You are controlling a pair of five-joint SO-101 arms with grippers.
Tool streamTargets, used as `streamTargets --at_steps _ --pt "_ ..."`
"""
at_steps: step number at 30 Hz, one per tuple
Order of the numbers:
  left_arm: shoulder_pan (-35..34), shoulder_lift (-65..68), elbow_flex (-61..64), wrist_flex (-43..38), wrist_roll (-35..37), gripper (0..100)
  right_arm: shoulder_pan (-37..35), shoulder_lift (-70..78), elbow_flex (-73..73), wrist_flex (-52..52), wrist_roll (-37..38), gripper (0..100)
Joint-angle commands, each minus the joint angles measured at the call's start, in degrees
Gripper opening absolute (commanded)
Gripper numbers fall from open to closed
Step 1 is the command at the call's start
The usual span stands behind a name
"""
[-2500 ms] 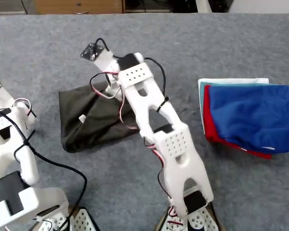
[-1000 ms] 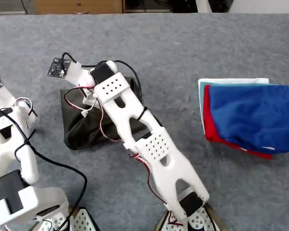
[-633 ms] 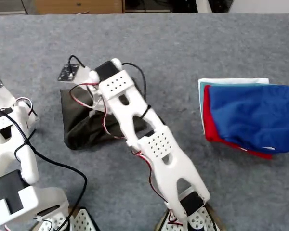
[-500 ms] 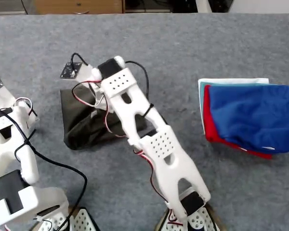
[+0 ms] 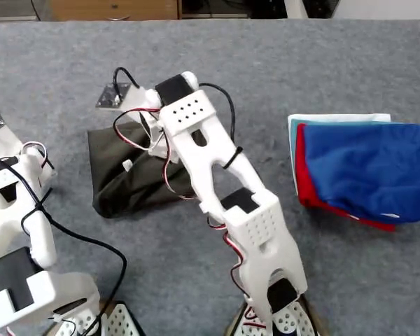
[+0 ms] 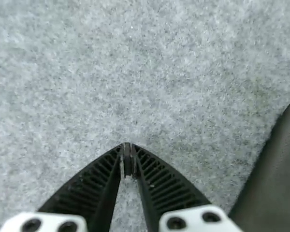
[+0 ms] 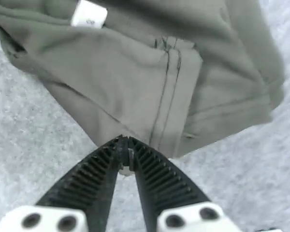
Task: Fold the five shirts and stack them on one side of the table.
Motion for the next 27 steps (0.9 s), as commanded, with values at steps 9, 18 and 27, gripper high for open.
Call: streamTargets --at_steps 9,18,27 --pt "0.4 -0.3 -1.1 -0.7 0.0 2 -2.0 14.9 -18.2 -10.4 -6.9 0.5" --pt "0.4 -0.3 -1.1 -0.7 0.0 2 -2.5 26.6 -33.2 -9.7 -7.0 0.5" --pt "0.5 -0.3 -1.1 -0.7 0.0 2 -2.9 27.5 -41.3 -6.1 -7.1 0.4"
